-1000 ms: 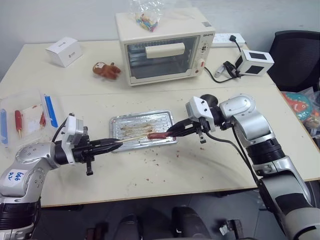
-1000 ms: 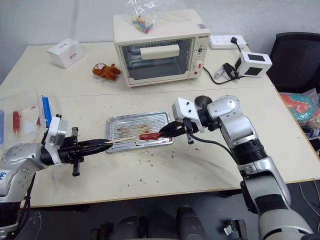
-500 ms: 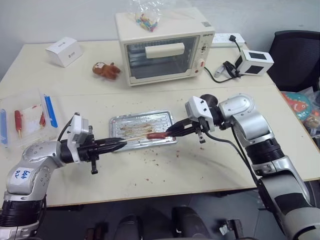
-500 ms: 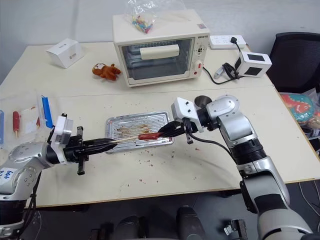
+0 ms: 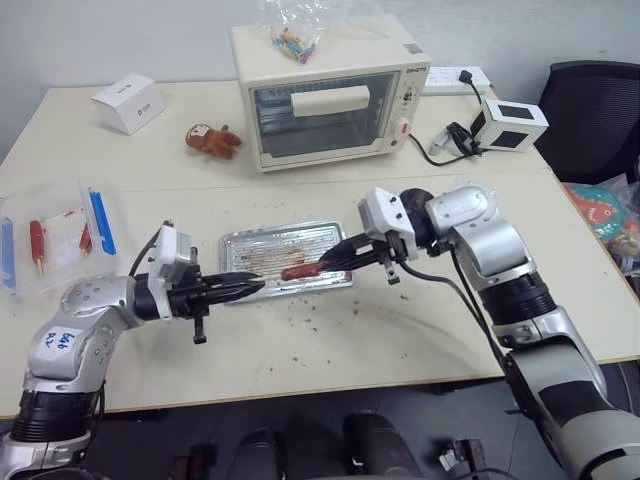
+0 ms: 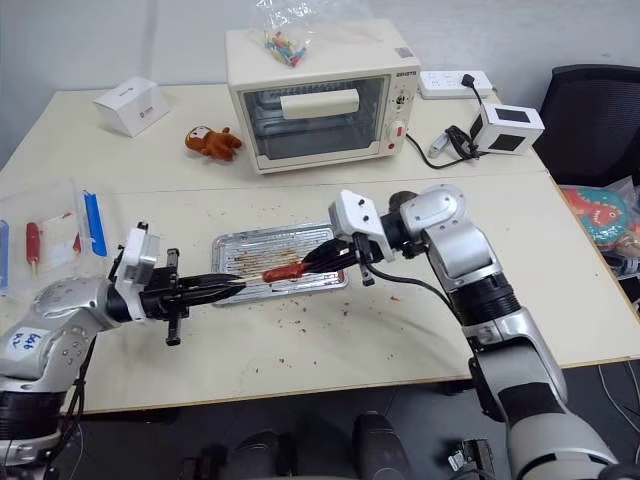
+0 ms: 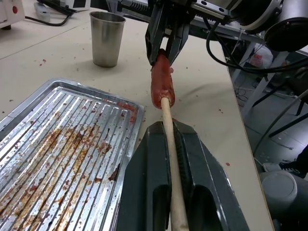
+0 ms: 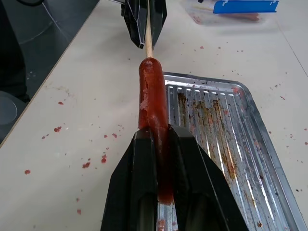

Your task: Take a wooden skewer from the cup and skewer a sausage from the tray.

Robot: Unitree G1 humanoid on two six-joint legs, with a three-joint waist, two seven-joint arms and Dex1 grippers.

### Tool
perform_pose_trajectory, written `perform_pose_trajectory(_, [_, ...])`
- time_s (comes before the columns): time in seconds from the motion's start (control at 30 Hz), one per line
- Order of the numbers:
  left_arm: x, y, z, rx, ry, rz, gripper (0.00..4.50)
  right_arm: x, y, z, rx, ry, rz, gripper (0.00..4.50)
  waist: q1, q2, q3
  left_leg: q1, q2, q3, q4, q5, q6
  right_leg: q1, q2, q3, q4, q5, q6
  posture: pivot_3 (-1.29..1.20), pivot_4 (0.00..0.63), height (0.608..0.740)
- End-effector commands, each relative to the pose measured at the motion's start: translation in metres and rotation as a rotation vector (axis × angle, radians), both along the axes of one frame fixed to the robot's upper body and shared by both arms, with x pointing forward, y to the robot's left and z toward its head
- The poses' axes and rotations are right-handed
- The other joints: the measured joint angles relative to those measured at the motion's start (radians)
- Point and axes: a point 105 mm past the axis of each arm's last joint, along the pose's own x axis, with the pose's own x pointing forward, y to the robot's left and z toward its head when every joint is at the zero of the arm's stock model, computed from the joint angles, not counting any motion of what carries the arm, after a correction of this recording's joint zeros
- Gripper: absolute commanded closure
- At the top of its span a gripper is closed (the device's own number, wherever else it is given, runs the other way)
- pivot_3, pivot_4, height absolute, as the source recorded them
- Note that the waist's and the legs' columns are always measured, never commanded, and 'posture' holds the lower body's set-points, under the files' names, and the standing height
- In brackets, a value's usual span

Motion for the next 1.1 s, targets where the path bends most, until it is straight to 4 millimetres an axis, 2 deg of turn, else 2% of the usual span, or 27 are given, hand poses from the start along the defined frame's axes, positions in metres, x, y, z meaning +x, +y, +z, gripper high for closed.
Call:
perform_pose_trajectory(0.03, [0.002,-0.006,0.006,-0.004,-0.041,-0.019,4.5,-0.008,0.011,0.015,0.027,-0.065,0.063,4.22,0.0,0.0,0.0,0.0,0.0,0.0,0.0,0.0,0.0,0.0,0.0,0.0,0.0,0.0,0.0,0.0,0.15,0.74])
perform_pose_trajectory(0.3, [0.005,-0.006,0.007,-0.017,-0.064,-0.002,4.5,-0.009,0.003,0.01,0.021,-0.004,0.034,4.22,0.0,0.0,0.0,0.0,0.0,0.0,0.0,0.0,0.0,0.0,0.0,0.0,0.0,0.0,0.0,0.0,0.15,0.74])
perform_pose_trajectory(0.43, [0.004,0.002,0.008,-0.019,-0.073,0.031,4.5,-0.008,-0.009,0.012,0.036,-0.004,0.015,3.29,0.0,0.0,0.0,0.0,0.0,0.0,0.0,0.0,0.0,0.0,0.0,0.0,0.0,0.0,0.0,0.0,0.15,0.74])
perform_pose_trajectory(0.57, [0.001,0.011,0.011,-0.041,-0.083,0.081,4.5,-0.006,-0.021,0.019,0.083,-0.024,-0.006,1.99,0.0,0.0,0.0,0.0,0.0,0.0,0.0,0.0,0.0,0.0,-0.001,0.0,0.0,0.0,0.0,0.0,0.15,0.74])
perform_pose_trajectory(0.77, [-0.006,0.033,0.014,-0.085,-0.122,0.227,4.5,-0.014,-0.052,0.025,0.164,-0.01,-0.05,0.04,0.005,0.0,0.0,0.0,0.0,-0.001,0.0,0.0,0.0,0.0,-0.002,0.0,0.0,0.0,0.0,0.0,0.15,0.74])
perform_pose_trajectory(0.87, [-0.01,0.044,0.016,-0.099,-0.171,0.313,4.5,-0.018,-0.066,0.021,0.211,-0.02,-0.095,0.04,0.015,0.0,0.0,0.0,0.0,-0.001,0.0,0.0,0.0,0.001,-0.003,0.0,-0.001,0.0,0.0,0.0,0.15,0.74])
perform_pose_trajectory(1.03, [-0.008,0.07,0.024,-0.103,-0.335,0.57,4.5,-0.019,-0.09,0.026,0.483,-0.097,-0.319,0.04,0.028,0.0,0.0,0.001,0.0,0.0,0.0,0.0,0.0,0.001,-0.003,0.001,-0.002,0.0,0.0,0.0,0.15,0.74])
perform_pose_trajectory(1.1, [-0.008,0.083,0.027,-0.127,-0.375,0.677,4.5,-0.032,-0.092,0.029,0.562,-0.012,-0.309,0.04,0.034,-0.001,0.0,0.002,0.0,0.0,0.0,0.0,0.0,0.002,-0.003,0.001,-0.002,0.0,0.0,0.0,0.15,0.74])
